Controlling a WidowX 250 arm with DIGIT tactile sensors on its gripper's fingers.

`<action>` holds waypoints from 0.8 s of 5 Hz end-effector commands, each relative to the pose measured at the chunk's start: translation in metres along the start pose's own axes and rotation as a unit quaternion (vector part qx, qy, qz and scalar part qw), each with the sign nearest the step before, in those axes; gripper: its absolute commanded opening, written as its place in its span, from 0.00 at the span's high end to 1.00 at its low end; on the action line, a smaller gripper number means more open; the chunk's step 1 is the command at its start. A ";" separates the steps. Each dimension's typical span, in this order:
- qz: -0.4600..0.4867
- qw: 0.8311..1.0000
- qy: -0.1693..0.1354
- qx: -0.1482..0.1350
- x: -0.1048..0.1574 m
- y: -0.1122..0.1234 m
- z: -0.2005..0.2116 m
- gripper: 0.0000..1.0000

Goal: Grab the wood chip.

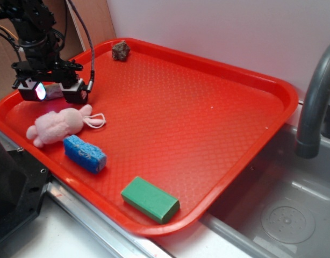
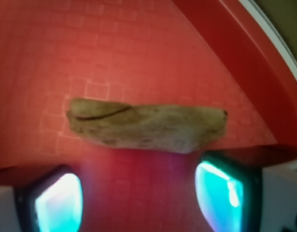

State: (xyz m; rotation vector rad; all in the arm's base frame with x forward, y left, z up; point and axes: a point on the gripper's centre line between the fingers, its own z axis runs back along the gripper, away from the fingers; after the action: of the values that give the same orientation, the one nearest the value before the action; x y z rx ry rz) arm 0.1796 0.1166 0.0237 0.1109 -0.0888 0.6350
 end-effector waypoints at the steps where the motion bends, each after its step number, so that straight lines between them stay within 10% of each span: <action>1: -0.188 0.979 -0.053 -0.053 0.015 0.013 0.048 0.00; 4: -0.424 0.892 -0.089 -0.126 0.024 -0.003 0.030 0.00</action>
State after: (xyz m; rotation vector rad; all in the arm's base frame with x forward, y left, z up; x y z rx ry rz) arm 0.2026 0.1092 0.0496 -0.0829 -0.2490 -0.2701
